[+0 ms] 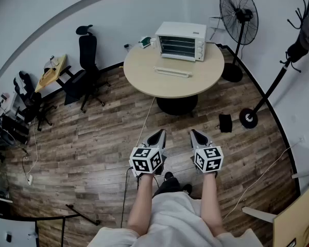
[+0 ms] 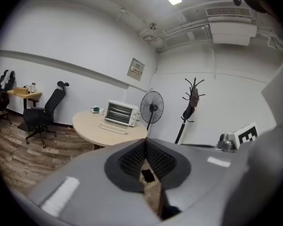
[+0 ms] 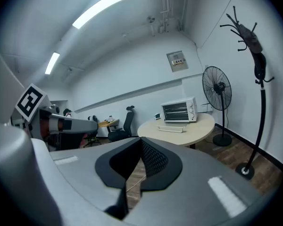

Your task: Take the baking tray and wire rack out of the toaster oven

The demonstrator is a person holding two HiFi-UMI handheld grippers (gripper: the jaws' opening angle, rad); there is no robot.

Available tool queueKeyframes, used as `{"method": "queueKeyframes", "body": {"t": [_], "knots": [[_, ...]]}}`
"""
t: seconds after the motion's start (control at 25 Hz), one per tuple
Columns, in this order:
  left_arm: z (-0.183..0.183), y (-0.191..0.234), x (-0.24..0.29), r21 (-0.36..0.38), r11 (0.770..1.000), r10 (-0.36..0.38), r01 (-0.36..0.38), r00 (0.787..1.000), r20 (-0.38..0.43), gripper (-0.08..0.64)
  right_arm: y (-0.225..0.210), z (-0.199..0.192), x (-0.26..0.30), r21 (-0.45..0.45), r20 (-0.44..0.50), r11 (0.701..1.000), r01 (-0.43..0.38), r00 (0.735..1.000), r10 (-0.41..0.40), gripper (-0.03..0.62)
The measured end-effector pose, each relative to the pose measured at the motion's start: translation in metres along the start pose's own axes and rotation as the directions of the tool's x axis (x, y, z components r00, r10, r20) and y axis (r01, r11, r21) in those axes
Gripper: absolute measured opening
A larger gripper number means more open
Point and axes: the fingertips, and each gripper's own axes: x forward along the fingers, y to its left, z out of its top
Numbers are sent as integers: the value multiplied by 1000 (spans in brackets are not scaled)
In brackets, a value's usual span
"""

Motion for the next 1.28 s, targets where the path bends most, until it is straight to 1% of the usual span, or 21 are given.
{"method": "queueKeyframes", "body": {"t": [0.08, 0.16, 0.32, 0.48, 0.64, 0.76, 0.84, 0.96, 1.08, 1.28], "knots": [[4, 3, 4, -12, 1000, -14, 14, 1000, 15, 55, 3, -1, 3, -33, -10, 999, 10, 1000, -11, -5], [7, 8, 4, -20, 1000, -19, 19, 1000, 24, 55, 7, 0, 9, -45, -13, 999, 6, 1000, -7, -6], [5, 17, 5, -31, 1000, -4, 5, 1000, 19, 55, 5, 2, 18, -30, -13, 999, -11, 1000, 11, -6], [4, 24, 8, -44, 999, 14, -13, 1000, 20, 55, -4, 0, 24, 5, -4, 1000, -5, 1000, 5, -8], [-9, 21, 9, -60, 998, 8, -7, 1000, 10, 55, -2, -7, 26, 17, -22, 998, -58, 998, 58, -7], [-20, 37, 10, -82, 996, 34, -35, 999, -12, 55, 3, -14, 36, 36, -22, 995, -94, 995, 94, -5], [-21, 47, 13, -101, 994, 49, -51, 999, -16, 55, 6, -13, 45, 49, -18, 991, -122, 992, 123, -5], [-8, 57, 29, -109, 992, 63, -63, 998, 1, 55, -2, -1, 64, 31, -33, 989, -141, 989, 142, -5], [12, 66, 50, -106, 992, 64, -63, 998, 9, 55, -17, 13, 83, 19, -50, 993, -118, 992, 119, -5], [32, 82, 82, -113, 992, 67, -64, 997, 27, 55, -34, 24, 113, 12, -56, 993, -117, 992, 117, -5]]}}
